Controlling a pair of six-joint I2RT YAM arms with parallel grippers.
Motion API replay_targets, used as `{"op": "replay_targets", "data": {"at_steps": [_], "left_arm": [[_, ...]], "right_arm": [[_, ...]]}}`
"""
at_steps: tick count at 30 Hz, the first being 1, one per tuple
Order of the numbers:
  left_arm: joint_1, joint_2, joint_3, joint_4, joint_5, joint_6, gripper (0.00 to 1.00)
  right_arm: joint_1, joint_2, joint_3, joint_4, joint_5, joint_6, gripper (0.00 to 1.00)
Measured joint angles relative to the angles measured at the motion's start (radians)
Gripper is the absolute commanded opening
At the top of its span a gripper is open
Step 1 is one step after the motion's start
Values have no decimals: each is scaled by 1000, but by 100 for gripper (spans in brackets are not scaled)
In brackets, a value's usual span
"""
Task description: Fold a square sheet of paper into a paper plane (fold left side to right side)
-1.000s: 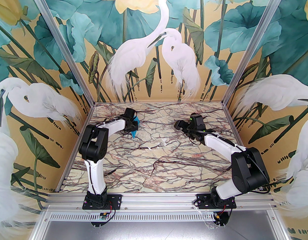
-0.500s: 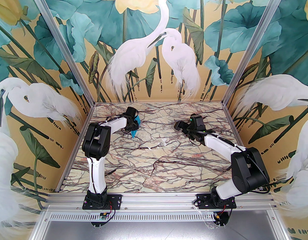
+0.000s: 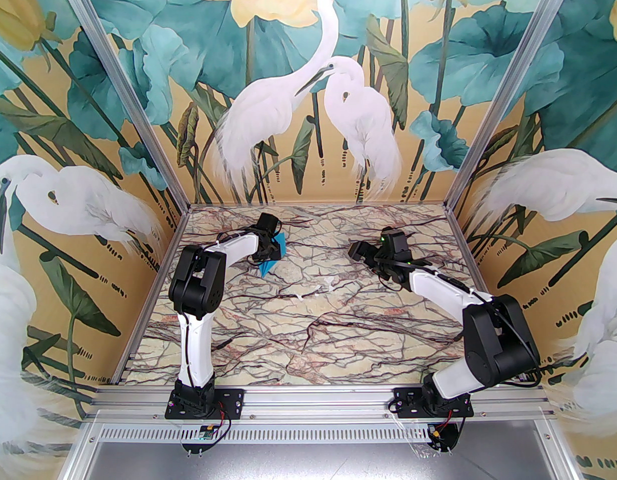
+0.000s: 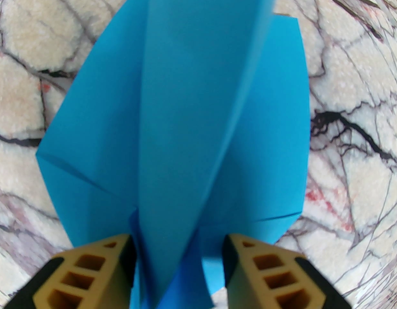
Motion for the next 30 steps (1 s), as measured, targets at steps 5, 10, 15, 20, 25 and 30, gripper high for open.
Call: {"op": "replay_targets", "data": {"at_steps": [5,10,15,20,25,30], "left_arm": [[-2,0,0,2,10,0,65],[-4,0,-1,4,28,0,80],[-5,-10,-10,6,32,-3,79],[-3,-21,4,-64,46,-17,80],[-2,-38,58,-138,63,-21,87],[14,-93,68,-143,100,-21,78]], "right_arm": [[0,0,-7,3,0,0,99],[0,0,-14,3,0,0,99],[0,0,-15,5,0,0,99],[0,0,-15,7,0,0,99],[0,0,-15,8,0,0,99],[0,0,-15,8,0,0,99]]}}
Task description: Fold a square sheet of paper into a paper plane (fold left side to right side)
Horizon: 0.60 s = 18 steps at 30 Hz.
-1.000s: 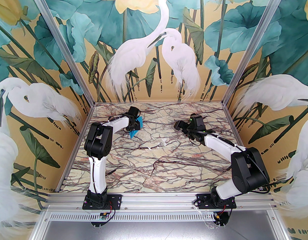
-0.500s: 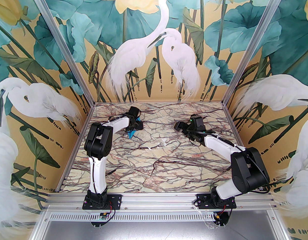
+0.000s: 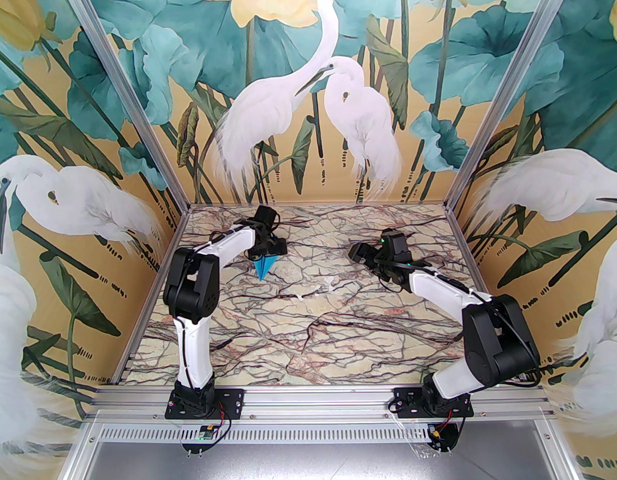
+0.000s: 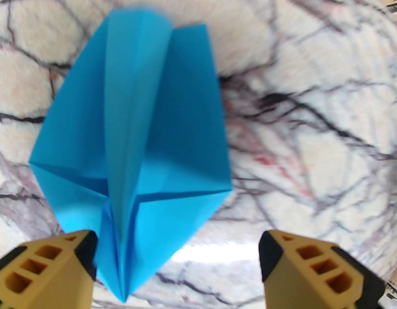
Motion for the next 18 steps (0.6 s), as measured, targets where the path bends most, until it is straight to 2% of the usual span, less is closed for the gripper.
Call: {"op": "replay_targets", "data": {"at_steps": [8,11,12,18], "left_arm": [[51,-63,-41,11,24,14,81],[64,-69,-68,17,21,13,90],[69,-76,-85,21,22,11,99],[143,-230,-231,50,-2,-36,100]], "right_arm": [[0,0,0,0,-3,0,99],[0,0,0,0,-3,-2,99],[0,0,0,0,-2,-4,99],[-2,-40,0,-32,75,-74,99]]}}
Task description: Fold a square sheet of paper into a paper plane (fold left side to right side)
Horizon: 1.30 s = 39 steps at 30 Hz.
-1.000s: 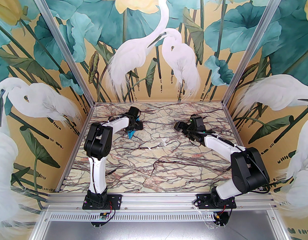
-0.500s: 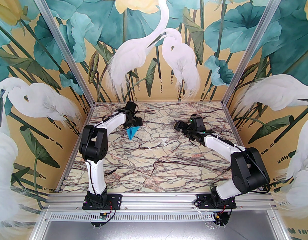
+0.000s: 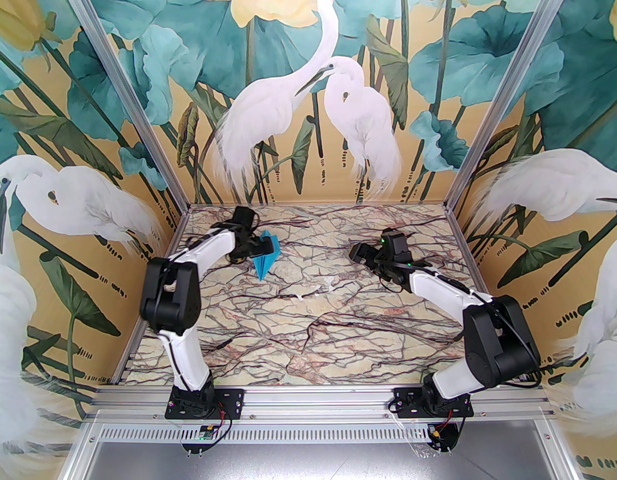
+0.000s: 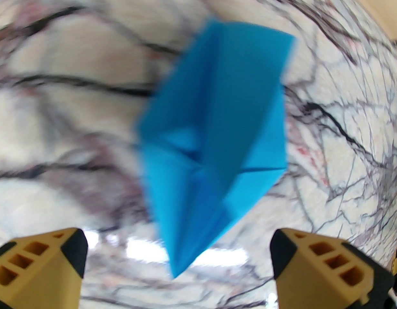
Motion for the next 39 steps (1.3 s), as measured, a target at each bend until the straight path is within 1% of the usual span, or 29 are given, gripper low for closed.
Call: {"op": "replay_targets", "data": {"at_steps": [3,6,8,10,12,13,15,17,19,22,24,26,28,30,31,36,39], "left_arm": [[47,-174,-113,43,-55,-34,99],[88,-392,-264,132,-145,-58,100],[100,-538,-386,228,-218,-52,99],[102,-657,-531,370,-282,-26,100],[102,-727,-673,502,-329,6,99],[102,-737,-732,555,-354,24,100],[104,-718,-819,646,-394,61,100],[104,-662,-877,745,-420,113,100],[104,-591,-916,870,-438,157,100],[107,-465,-951,1079,-433,209,100],[117,-383,-953,1191,-410,231,100],[127,-335,-943,1239,-365,252,99],[132,-318,-943,1304,-298,280,100],[136,-311,-956,1383,-239,295,100],[138,-298,-971,1450,-212,304,100],[146,-272,-1002,1529,-155,318,99],[146,-272,-1003,1563,-140,322,99]], "right_arm": [[-11,-71,-3,-18,75,-67,99],[-24,-171,-38,3,195,-177,99],[-29,-234,-86,48,284,-253,99],[-32,-290,-163,128,388,-353,99],[-42,-317,-248,214,477,-440,99],[-53,-318,-292,264,514,-482,99],[-85,-307,-359,336,559,-538,99],[-129,-274,-414,421,581,-575,99],[-167,-222,-454,526,581,-608,99],[-200,-119,-483,673,560,-641,99],[-223,-77,-481,711,512,-644,99],[-252,-41,-481,777,433,-644,99],[-283,13,-488,883,348,-644,99],[-300,45,-509,945,288,-644,99],[-304,50,-519,964,267,-644,99],[-306,52,-523,1007,211,-643,99],[-306,52,-523,1027,208,-640,99]]}}
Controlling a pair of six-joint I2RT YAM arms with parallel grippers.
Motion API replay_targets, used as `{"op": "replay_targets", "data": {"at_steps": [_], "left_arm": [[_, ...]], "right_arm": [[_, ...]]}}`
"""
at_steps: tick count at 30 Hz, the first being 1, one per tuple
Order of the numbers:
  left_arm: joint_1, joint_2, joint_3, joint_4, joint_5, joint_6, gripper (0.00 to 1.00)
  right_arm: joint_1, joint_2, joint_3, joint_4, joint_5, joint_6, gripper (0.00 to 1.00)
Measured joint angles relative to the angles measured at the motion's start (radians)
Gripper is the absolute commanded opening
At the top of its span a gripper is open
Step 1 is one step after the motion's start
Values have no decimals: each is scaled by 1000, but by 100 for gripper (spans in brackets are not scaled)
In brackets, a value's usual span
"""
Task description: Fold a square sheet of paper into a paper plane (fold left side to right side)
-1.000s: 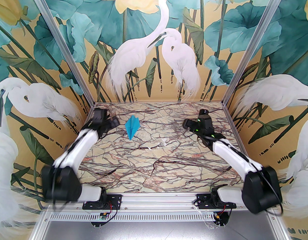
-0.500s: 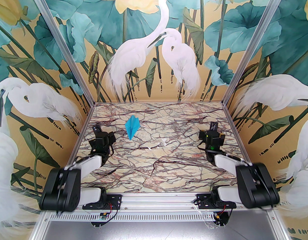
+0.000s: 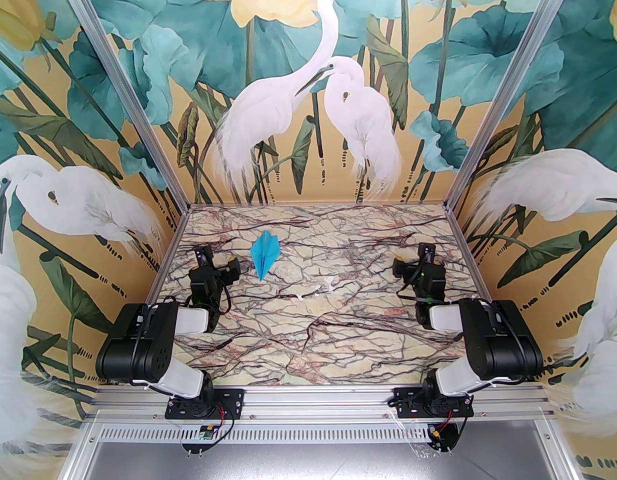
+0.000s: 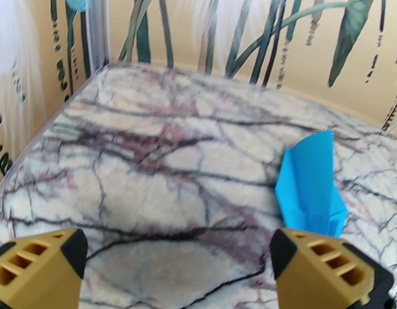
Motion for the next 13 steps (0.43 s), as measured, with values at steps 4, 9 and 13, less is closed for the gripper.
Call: {"op": "replay_targets", "data": {"at_steps": [4,9,13], "left_arm": [[0,0,0,23,8,8,99],[0,0,0,27,15,11,99],[0,0,0,27,18,12,99]], "right_arm": [[0,0,0,12,0,0,99],[0,0,0,14,-3,0,99],[0,0,0,14,-12,0,99]]}}
